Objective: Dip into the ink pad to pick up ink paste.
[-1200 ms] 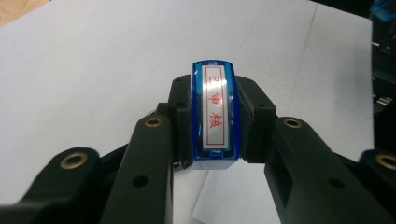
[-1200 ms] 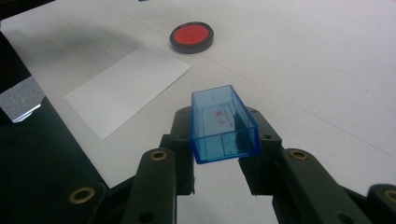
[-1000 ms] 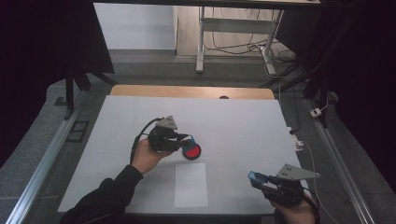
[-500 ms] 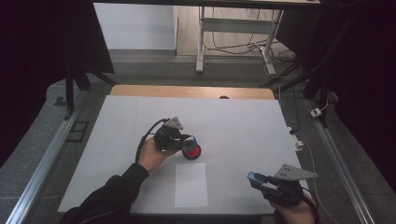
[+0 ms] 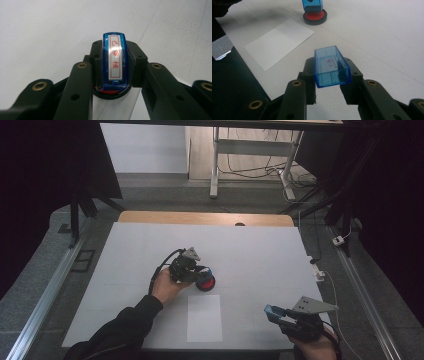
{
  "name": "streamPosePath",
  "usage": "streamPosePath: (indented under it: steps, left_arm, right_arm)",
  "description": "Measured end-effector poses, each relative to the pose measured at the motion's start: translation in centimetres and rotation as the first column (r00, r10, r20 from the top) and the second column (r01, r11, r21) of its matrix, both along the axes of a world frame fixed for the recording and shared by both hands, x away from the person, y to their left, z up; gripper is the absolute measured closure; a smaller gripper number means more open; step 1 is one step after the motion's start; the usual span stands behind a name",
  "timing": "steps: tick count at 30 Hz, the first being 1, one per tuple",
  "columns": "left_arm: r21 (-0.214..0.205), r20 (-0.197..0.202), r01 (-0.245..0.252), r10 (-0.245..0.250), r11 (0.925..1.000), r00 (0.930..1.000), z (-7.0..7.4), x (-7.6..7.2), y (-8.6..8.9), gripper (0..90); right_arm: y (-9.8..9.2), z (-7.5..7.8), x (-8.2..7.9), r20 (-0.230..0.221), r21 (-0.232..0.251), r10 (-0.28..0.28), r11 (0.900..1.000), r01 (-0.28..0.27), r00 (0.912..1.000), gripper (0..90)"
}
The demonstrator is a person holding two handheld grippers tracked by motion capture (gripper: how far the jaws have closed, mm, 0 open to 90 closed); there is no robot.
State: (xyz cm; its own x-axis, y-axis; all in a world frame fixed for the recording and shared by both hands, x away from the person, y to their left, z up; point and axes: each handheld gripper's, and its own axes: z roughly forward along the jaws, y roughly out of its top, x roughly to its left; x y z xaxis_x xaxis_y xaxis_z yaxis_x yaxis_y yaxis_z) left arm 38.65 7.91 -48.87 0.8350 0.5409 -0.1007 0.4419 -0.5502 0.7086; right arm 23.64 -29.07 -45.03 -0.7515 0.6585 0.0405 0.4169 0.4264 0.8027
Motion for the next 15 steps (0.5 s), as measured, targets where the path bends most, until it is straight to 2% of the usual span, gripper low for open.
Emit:
streamPosePath:
  steps: [6,8,15]
  left_arm:
    - [0.016,0.001,-0.015,0.015,0.9998,0.9999,-0.19,0.14,-0.18,70.4]
    - [0.039,0.003,-0.027,0.027,0.9989,0.9996,-0.31,0.15,-0.28,70.4]
    - [0.039,0.008,-0.023,0.023,0.9990,0.9997,-0.45,0.09,-0.35,70.7]
  right_arm:
    - [0.06,0.00,-0.03,0.000,-0.006,0.000,1.0000,0.000,1.0000,68.5]
    - [0.06,0.01,-0.04,0.000,-0.011,-0.001,0.9999,0.001,1.0000,68.5]
    - [0.13,-0.02,-0.02,-0.001,-0.013,0.005,0.9999,-0.005,1.0000,68.5]
